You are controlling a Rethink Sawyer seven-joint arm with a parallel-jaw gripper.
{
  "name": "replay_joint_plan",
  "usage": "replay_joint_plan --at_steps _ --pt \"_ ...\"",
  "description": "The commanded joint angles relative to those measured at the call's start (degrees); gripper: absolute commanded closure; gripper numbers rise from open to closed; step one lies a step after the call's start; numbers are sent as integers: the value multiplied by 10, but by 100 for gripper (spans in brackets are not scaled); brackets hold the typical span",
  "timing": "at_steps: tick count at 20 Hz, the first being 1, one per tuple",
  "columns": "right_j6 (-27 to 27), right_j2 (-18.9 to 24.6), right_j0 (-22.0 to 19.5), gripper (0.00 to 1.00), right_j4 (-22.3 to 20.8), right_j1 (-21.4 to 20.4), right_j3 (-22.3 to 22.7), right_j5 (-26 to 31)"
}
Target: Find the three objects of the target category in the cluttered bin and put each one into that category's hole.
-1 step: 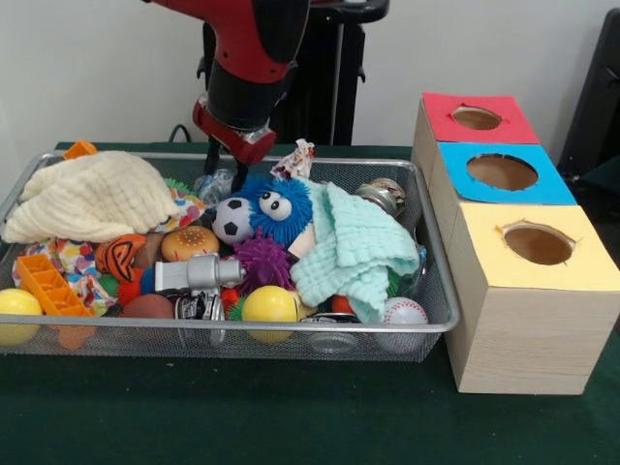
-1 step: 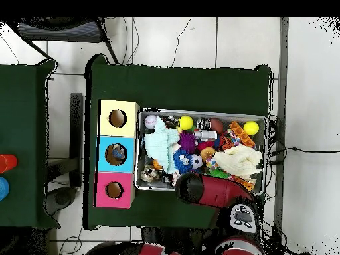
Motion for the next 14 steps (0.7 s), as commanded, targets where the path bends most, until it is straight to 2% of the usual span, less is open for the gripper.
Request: replay_joint_plan --at_steps 1,14 --pt "55 34 11 100 7 -25 25 -6" --pt "15 37 10 100 1 -85 7 53"
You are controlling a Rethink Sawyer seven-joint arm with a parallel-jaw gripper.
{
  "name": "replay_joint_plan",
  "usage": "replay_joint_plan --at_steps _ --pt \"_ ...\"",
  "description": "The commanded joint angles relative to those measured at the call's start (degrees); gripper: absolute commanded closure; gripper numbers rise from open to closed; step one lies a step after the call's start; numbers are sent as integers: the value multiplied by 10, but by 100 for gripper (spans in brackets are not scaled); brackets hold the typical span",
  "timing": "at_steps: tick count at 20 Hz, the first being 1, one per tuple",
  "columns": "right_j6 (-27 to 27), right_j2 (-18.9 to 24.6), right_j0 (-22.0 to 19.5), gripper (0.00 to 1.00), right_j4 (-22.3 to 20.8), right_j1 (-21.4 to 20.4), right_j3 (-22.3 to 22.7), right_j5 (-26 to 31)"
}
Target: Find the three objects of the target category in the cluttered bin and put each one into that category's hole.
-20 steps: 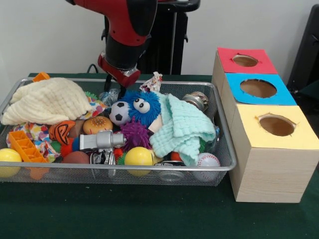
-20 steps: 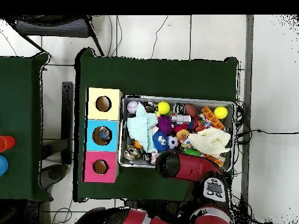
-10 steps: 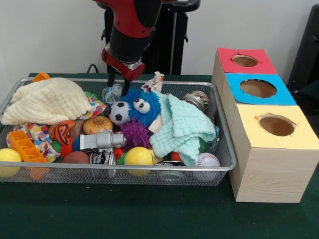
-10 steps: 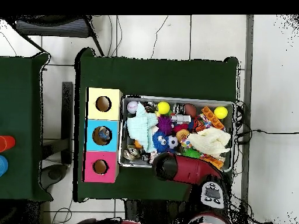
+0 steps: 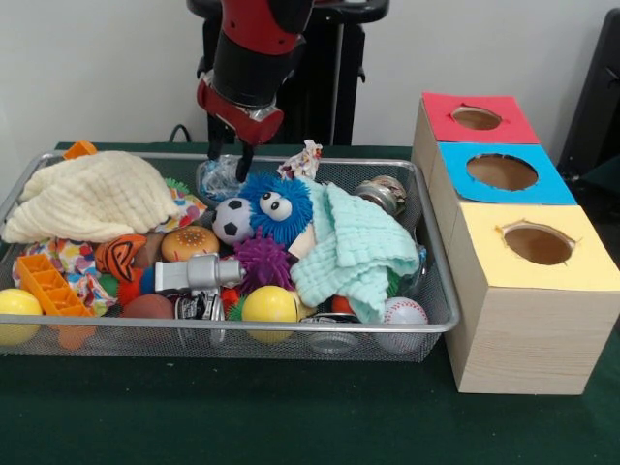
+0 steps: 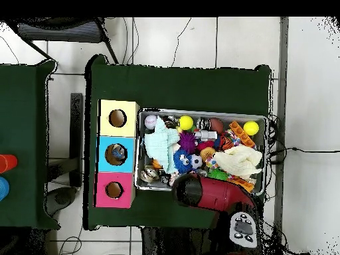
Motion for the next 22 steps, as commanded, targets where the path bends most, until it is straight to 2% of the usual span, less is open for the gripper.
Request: replay_joint_plan --at_steps 1,9,16,18,22 --pt "14 37 2 100 -2 -39 -13 43" --pt "1 37 5 100 -8 -68 -24 57" --pt "-5 57 4 100 5 -86 -28 93" --pt "-5 64 0 100 2 -87 -23 82" --pt "-6 70 -1 100 5 -93 -24 95"
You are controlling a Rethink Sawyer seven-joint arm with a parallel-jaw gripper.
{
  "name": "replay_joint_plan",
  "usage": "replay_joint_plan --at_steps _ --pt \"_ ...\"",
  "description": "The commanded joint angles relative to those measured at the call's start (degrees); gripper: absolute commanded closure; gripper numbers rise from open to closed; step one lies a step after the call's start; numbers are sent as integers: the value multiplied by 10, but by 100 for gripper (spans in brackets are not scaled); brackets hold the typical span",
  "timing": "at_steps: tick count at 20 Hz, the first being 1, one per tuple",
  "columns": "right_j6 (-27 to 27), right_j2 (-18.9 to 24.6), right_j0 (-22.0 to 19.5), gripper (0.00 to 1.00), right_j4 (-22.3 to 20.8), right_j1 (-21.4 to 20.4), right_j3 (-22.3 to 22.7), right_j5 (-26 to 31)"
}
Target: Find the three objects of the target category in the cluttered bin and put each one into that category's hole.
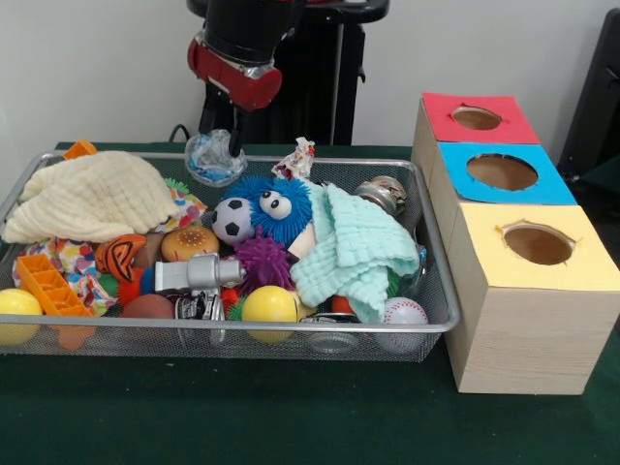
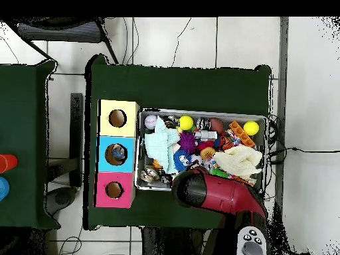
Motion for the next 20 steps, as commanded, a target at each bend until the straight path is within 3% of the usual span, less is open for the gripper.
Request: replay_joint_plan --at_steps 1,20 --pt "-5 67 0 100 6 -14 -25 65" --pt "49 63 44 100 51 -32 -61 149"
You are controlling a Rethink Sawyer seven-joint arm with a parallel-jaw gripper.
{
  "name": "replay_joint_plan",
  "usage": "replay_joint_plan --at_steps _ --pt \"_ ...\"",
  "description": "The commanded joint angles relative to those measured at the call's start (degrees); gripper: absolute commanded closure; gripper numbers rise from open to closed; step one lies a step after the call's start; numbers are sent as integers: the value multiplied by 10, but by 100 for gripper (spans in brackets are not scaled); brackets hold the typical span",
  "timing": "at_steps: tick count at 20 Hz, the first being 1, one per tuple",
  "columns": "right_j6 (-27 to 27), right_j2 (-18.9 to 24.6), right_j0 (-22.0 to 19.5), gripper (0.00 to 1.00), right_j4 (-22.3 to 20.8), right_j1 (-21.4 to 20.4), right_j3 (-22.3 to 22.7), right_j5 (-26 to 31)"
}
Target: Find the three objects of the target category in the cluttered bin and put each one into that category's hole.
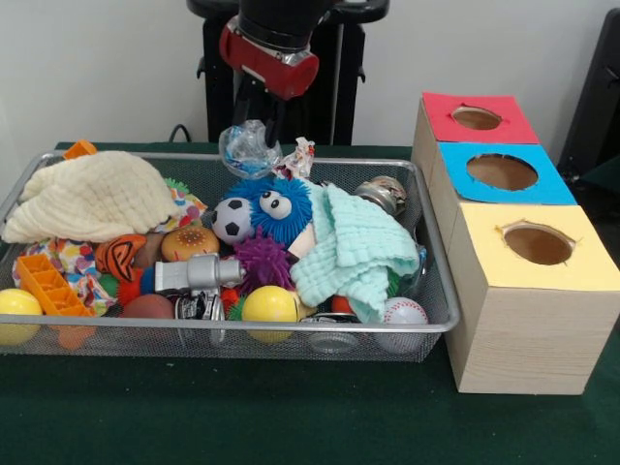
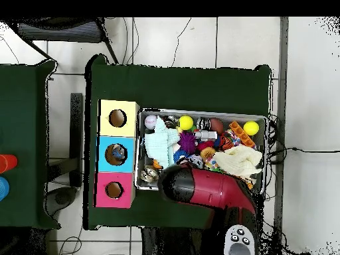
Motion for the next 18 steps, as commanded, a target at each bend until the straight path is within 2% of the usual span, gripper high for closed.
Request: replay_joint_plan --at_steps 1,12,14,18 --pt "50 44 19 100 39 -9 -56 104" --pt "71 37 63 100 65 -17 -115 183" --pt "69 34 63 100 68 -19 -100 174" --pt "73 29 68 100 77 -18 -107 185"
